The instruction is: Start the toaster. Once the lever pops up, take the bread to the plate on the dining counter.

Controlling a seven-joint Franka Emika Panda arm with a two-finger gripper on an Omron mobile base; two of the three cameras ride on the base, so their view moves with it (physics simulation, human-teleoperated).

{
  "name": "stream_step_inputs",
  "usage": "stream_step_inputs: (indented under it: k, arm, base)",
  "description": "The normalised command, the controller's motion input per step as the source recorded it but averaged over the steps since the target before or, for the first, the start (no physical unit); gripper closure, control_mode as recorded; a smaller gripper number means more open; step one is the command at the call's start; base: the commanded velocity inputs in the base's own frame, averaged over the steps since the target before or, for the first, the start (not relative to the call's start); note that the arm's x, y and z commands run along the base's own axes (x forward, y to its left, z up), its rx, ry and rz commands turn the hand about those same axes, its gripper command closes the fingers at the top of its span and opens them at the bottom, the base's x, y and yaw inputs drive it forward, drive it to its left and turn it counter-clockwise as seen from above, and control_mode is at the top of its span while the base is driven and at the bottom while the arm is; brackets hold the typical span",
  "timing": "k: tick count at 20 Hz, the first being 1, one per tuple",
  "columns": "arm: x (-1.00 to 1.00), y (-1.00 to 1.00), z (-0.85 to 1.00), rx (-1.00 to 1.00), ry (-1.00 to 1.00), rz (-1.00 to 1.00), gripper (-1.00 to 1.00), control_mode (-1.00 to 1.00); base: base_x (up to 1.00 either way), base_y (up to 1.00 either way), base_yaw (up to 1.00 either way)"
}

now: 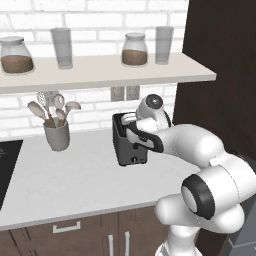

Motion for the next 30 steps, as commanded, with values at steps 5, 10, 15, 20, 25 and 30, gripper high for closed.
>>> stream_step_inputs:
  k: [5,10,15,20,25,30]
  arm:
    - [0.00,0.00,0.00,0.00,0.00,0.00,-1.00,-1.00]
    - [0.00,0.00,0.00,0.00,0.00,0.00,-1.00,-1.00]
    - [0.00,0.00,0.00,0.00,0.00,0.00,-1.00,-1.00]
    - [0.00,0.00,0.00,0.00,0.00,0.00,-1.00,-1.00]
    - [0.00,0.00,0.00,0.00,0.00,0.00,-1.00,-1.00]
    - [0.00,0.00,0.00,0.00,0.00,0.00,-1.00,-1.00]
  base:
    - [0.00,0.00,0.00]
    - [0.00,0.00,0.00]
    - [0.00,0.00,0.00]
    - [0.00,0.00,0.00]
    - [0.00,0.00,0.00]
    - [0.00,0.00,0.00]
